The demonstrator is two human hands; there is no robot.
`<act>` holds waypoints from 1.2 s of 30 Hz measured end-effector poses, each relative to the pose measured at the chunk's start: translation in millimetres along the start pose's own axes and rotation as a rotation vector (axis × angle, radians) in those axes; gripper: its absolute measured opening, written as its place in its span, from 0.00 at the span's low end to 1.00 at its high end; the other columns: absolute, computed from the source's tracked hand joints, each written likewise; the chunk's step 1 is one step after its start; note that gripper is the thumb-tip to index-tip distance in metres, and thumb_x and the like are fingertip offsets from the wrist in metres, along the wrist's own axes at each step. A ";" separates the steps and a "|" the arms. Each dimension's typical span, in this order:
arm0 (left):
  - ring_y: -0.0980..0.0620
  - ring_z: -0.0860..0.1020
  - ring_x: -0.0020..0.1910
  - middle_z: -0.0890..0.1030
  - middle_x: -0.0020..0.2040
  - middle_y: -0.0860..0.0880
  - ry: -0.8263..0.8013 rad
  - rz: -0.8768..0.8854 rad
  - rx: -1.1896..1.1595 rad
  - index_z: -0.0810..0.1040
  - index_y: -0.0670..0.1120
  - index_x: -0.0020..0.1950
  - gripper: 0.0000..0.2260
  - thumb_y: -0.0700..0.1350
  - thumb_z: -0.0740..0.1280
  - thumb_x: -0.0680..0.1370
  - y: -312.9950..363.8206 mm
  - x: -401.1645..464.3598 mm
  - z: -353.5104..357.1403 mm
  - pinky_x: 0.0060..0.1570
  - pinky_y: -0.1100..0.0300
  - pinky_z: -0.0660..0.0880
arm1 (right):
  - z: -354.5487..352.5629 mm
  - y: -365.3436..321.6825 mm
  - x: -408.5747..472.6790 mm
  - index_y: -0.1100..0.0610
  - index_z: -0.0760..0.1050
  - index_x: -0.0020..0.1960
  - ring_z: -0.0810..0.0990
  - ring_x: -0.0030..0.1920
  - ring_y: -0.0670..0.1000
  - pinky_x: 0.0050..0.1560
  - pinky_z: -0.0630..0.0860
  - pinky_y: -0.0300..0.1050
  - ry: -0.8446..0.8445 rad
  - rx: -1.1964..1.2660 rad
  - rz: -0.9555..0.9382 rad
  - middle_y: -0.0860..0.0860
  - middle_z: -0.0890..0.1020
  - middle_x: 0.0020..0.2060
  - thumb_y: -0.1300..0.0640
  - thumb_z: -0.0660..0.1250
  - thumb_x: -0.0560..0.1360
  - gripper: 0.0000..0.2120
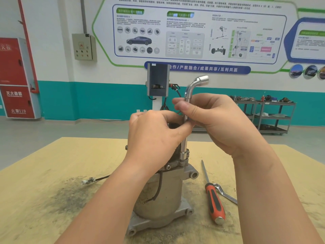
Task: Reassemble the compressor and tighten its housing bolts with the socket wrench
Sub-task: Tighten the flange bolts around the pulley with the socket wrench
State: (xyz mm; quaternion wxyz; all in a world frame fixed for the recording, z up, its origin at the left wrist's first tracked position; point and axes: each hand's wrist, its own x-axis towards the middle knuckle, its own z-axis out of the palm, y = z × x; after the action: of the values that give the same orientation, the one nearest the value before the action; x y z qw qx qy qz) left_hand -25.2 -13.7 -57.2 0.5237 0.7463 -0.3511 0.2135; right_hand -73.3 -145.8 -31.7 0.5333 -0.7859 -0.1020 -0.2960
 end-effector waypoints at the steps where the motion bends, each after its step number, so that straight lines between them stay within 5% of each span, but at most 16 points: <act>1: 0.54 0.80 0.51 0.83 0.38 0.65 -0.002 0.000 -0.001 0.85 0.58 0.39 0.09 0.61 0.70 0.74 0.2 0.0 -0.4 0.63 0.47 0.70 | 1.1 0.1 -0.1 0.54 0.80 0.35 0.83 0.53 0.58 0.60 0.75 0.62 0.054 0.010 -0.008 0.59 0.85 0.48 0.47 0.78 0.62 0.12; 4: 0.53 0.80 0.52 0.84 0.37 0.62 0.003 0.000 0.006 0.85 0.57 0.39 0.10 0.60 0.70 0.74 -0.3 0.1 -0.6 0.65 0.48 0.69 | 4.2 1.4 1.3 0.57 0.75 0.36 0.81 0.53 0.63 0.57 0.76 0.65 0.144 -0.027 -0.018 0.64 0.82 0.49 0.44 0.77 0.58 0.20; 8: 0.51 0.78 0.51 0.83 0.35 0.61 0.019 -0.001 0.023 0.85 0.55 0.38 0.12 0.60 0.69 0.75 -0.3 -0.5 0.4 0.64 0.47 0.69 | -6.2 4.0 1.0 0.50 0.84 0.48 0.83 0.53 0.49 0.63 0.74 0.55 -0.029 -0.067 0.022 0.48 0.86 0.47 0.47 0.70 0.72 0.09; 15: 0.58 0.79 0.49 0.84 0.38 0.62 0.020 0.027 0.026 0.87 0.55 0.43 0.11 0.58 0.68 0.76 1.8 -1.4 -1.0 0.67 0.48 0.66 | -1.3 4.0 1.5 0.54 0.79 0.36 0.85 0.49 0.54 0.60 0.77 0.59 0.059 -0.016 -0.019 0.53 0.86 0.43 0.47 0.76 0.61 0.12; 22: 0.62 0.76 0.41 0.80 0.33 0.67 0.021 0.029 0.040 0.86 0.56 0.41 0.11 0.58 0.68 0.77 5.2 -2.8 -0.7 0.63 0.47 0.68 | -4.8 4.6 0.5 0.52 0.82 0.55 0.83 0.54 0.46 0.61 0.74 0.48 -0.139 -0.054 0.038 0.47 0.86 0.50 0.54 0.63 0.80 0.09; 25: 0.60 0.70 0.31 0.75 0.24 0.63 0.017 0.050 0.052 0.84 0.53 0.36 0.12 0.55 0.68 0.77 3.7 -3.3 0.5 0.60 0.45 0.70 | -4.7 3.6 -1.0 0.53 0.83 0.51 0.84 0.51 0.49 0.55 0.76 0.44 -0.177 -0.003 0.025 0.51 0.86 0.48 0.52 0.69 0.75 0.08; 30: 0.59 0.76 0.41 0.81 0.30 0.63 0.025 0.047 0.049 0.85 0.54 0.39 0.11 0.57 0.69 0.75 3.2 -3.4 -0.2 0.64 0.48 0.68 | -6.0 3.0 0.3 0.53 0.85 0.43 0.85 0.47 0.48 0.53 0.76 0.45 -0.062 0.001 -0.007 0.49 0.87 0.44 0.45 0.75 0.59 0.16; 33: 0.74 0.67 0.50 0.81 0.30 0.62 0.043 0.066 0.078 0.86 0.54 0.39 0.10 0.57 0.69 0.76 1.4 -3.5 0.7 0.64 0.49 0.66 | -6.6 2.5 -1.8 0.52 0.85 0.47 0.84 0.51 0.50 0.61 0.75 0.51 -0.114 -0.017 0.016 0.50 0.86 0.45 0.47 0.71 0.70 0.11; 36: 0.82 0.61 0.48 0.79 0.29 0.62 0.051 0.076 0.116 0.86 0.54 0.39 0.11 0.57 0.68 0.76 -0.6 -3.4 2.8 0.64 0.49 0.65 | -6.0 -0.4 -3.1 0.52 0.85 0.46 0.84 0.53 0.52 0.63 0.74 0.54 -0.124 0.025 0.016 0.51 0.86 0.48 0.50 0.69 0.71 0.09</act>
State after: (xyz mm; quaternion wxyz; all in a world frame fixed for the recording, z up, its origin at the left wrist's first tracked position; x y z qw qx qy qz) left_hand -27.1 -15.1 -61.0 0.4801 0.7557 -0.3527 0.2723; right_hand -78.2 -150.5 -31.6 0.5378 -0.7969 -0.1325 -0.2411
